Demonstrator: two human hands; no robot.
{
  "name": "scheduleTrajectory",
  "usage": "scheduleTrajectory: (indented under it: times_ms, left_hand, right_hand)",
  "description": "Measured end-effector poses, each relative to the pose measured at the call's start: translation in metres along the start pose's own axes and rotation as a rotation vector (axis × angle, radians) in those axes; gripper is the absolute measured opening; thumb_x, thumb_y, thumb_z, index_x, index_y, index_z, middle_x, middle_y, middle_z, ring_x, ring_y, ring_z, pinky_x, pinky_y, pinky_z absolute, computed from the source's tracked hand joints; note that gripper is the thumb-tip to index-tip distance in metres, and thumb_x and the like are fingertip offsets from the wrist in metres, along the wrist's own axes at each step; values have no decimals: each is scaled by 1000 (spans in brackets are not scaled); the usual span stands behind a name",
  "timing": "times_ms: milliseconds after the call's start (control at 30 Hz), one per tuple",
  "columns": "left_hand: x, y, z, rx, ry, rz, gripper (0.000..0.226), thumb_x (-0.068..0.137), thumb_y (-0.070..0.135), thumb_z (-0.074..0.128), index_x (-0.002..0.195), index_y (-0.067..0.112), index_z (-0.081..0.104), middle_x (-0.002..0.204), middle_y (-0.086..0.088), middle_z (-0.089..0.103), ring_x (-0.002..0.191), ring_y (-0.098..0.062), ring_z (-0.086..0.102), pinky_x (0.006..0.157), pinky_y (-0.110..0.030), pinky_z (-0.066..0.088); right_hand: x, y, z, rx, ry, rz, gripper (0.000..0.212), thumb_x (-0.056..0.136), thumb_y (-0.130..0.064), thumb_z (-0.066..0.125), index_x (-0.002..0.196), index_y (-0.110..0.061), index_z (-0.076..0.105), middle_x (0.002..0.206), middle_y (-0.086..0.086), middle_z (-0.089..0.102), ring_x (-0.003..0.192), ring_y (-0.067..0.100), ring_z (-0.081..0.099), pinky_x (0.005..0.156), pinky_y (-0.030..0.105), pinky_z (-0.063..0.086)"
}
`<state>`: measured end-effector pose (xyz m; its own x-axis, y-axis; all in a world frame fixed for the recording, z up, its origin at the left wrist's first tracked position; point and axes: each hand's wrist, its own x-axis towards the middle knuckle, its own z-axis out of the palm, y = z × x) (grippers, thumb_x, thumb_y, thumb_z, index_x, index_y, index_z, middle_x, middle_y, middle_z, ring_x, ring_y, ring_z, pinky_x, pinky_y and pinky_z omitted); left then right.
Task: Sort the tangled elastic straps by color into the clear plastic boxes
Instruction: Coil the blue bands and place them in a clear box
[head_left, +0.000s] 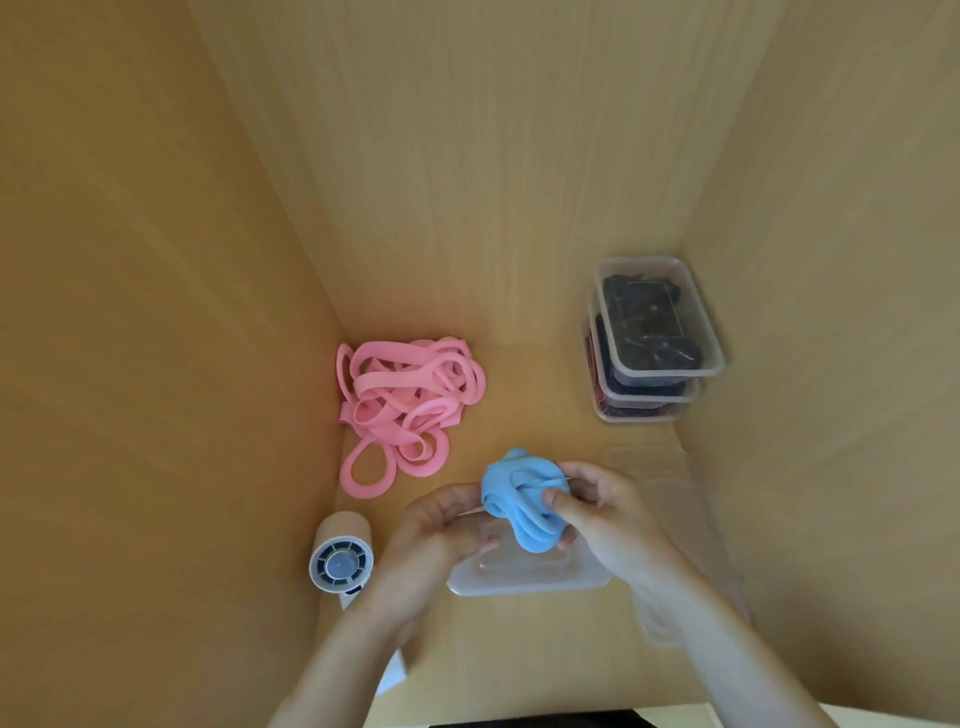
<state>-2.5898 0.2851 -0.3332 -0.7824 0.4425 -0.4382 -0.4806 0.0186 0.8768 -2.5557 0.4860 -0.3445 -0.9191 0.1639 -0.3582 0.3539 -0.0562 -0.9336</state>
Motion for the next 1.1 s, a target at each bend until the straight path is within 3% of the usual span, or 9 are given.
scheduleTrajectory:
  times_ms: [100,233,333,434,534,700,800,967,1100]
  left_hand:
    - [-6,-3,-6,66,96,7,52,71,10,59,122,12,64,119,-4,73,110,-21,71,98,-42,55]
    - [-6,-10,-3,211,260,71,37,83,-4,58,114,16,65,110,-2,73,104,-19,69,92,-36,54]
    - [-9,-19,1,483,284,169,42,87,-4,59,108,32,65,112,15,67,108,1,59,83,-10,44]
    - [-11,-30,2,801,249,305,44,86,8,65,110,45,58,119,31,57,117,11,45,93,-5,34]
    - [-9,-39,5,962,201,381,47,86,13,68,125,37,59,129,31,47,127,12,33,105,-4,22]
    - [-4,-43,7,1078,185,419,46,87,22,67,132,29,59,139,17,47,137,-4,31,114,-27,28]
    - [-1,-40,9,1116,199,473,44,85,21,69,128,26,61,137,13,49,135,-9,34,112,-28,29]
    - [10,-37,14,1083,164,556,41,85,19,71,123,28,60,128,20,45,131,-6,36,109,-25,31]
    - [19,-43,17,1113,85,537,71,76,47,80,137,30,49,141,18,36,144,-12,27,117,-27,24]
  right_hand:
    - [3,9,-1,-83,-32,7,23,92,-4,70,109,-19,69,91,4,77,67,13,66,59,27,53]
    - [2,28,8,-248,-21,24,34,91,-9,70,117,-28,63,111,2,71,97,16,71,89,44,59]
    - [-1,36,10,-455,3,17,30,90,-22,70,111,-34,51,101,-9,69,93,9,68,87,38,58]
    - [-5,37,15,-908,26,-69,27,94,-35,60,114,-31,43,105,-11,61,97,14,62,80,32,50]
    - [-4,36,19,-1056,63,-135,30,97,-32,56,124,-21,49,123,-4,52,113,18,56,85,29,46]
    - [-6,29,9,-1014,62,-183,32,94,-33,63,122,-18,54,124,-4,48,119,15,50,95,27,44]
    - [-15,27,-1,-890,139,-269,26,89,-31,70,111,-22,60,113,-10,55,107,8,52,90,26,46]
    - [-32,35,-36,-807,427,-299,20,82,-8,70,82,-24,59,84,-12,56,79,6,51,73,6,36]
    - [-48,54,-63,-941,440,-120,19,82,-18,73,76,-21,55,87,-6,49,86,21,57,74,33,47]
